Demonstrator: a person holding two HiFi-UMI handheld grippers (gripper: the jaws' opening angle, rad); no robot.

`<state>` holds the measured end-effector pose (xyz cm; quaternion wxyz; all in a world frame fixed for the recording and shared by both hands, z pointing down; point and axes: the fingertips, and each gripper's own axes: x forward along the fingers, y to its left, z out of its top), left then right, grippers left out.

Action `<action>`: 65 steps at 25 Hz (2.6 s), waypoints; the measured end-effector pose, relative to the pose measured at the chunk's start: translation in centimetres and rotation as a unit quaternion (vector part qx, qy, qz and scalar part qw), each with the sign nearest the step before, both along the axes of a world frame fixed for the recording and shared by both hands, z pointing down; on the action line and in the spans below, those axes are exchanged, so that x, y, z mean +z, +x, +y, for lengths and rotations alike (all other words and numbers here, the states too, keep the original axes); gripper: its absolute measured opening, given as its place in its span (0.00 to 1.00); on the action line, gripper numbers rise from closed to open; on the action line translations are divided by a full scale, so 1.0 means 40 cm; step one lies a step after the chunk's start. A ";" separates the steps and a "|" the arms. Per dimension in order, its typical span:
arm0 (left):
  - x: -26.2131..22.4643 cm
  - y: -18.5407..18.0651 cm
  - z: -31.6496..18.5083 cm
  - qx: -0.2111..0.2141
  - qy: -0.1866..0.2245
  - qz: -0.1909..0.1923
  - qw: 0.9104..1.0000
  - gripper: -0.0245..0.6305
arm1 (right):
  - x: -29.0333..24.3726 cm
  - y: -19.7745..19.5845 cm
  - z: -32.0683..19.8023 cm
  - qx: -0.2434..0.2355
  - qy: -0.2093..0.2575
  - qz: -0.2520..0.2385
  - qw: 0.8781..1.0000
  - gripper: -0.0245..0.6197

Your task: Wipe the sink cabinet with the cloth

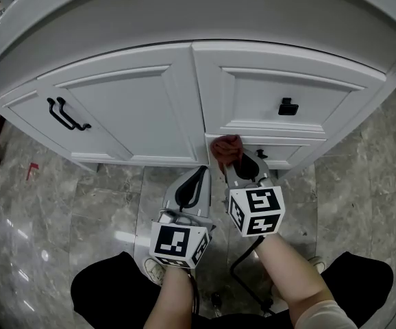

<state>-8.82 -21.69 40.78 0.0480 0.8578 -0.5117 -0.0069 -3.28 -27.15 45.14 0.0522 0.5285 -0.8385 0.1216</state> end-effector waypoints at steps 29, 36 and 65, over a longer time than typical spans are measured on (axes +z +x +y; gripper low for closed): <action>0.028 0.307 -0.005 0.085 -0.010 -0.004 0.996 0.04 | 0.007 0.486 0.029 0.141 -0.020 0.007 0.990 0.16; 0.036 0.327 -0.008 0.088 -0.015 0.006 0.996 0.04 | 0.002 0.556 0.042 0.171 -0.021 0.002 0.985 0.16; 0.080 -0.108 -0.007 -0.045 -0.037 0.010 0.998 0.04 | 0.128 -0.081 0.000 0.000 -0.063 -0.042 0.997 0.16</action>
